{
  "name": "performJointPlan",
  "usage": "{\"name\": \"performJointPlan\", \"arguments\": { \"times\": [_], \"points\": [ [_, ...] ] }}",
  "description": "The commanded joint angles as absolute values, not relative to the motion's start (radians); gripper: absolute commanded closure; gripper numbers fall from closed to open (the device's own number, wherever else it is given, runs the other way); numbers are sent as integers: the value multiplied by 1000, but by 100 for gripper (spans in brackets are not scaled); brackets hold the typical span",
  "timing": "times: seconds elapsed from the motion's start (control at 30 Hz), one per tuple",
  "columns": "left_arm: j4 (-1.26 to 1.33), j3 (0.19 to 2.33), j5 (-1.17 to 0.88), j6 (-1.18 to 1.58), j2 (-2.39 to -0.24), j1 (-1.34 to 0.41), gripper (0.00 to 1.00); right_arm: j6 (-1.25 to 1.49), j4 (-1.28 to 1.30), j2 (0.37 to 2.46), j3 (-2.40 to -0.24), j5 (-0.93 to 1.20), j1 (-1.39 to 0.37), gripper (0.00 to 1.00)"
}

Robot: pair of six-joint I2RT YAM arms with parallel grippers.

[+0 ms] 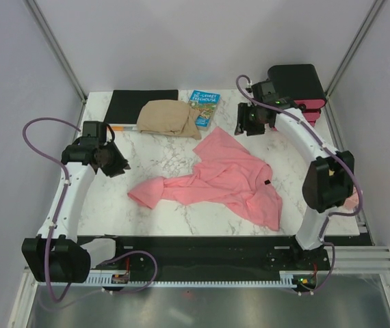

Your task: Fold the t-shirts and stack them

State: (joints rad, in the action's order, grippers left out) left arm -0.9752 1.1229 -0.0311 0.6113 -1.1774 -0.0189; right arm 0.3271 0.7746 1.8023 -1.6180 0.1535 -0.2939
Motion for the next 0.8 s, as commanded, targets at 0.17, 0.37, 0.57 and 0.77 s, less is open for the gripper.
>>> {"name": "performJointPlan", "arguments": {
  "times": [0.17, 0.37, 0.57, 0.77],
  "points": [
    [-977, 1209, -34, 623, -1178, -17, 67, 279, 735, 2164, -2040, 35, -382, 35],
    [-979, 1192, -26, 609, -1183, -15, 67, 299, 730, 2296, -2106, 18, -393, 35],
    [-977, 1195, -38, 606, -1221, -17, 69, 290, 733, 2390, -2206, 6, -393, 35],
    [-977, 1201, -41, 600, -1243, -17, 69, 270, 738, 2451, -2285, -26, -393, 34]
  ]
}}
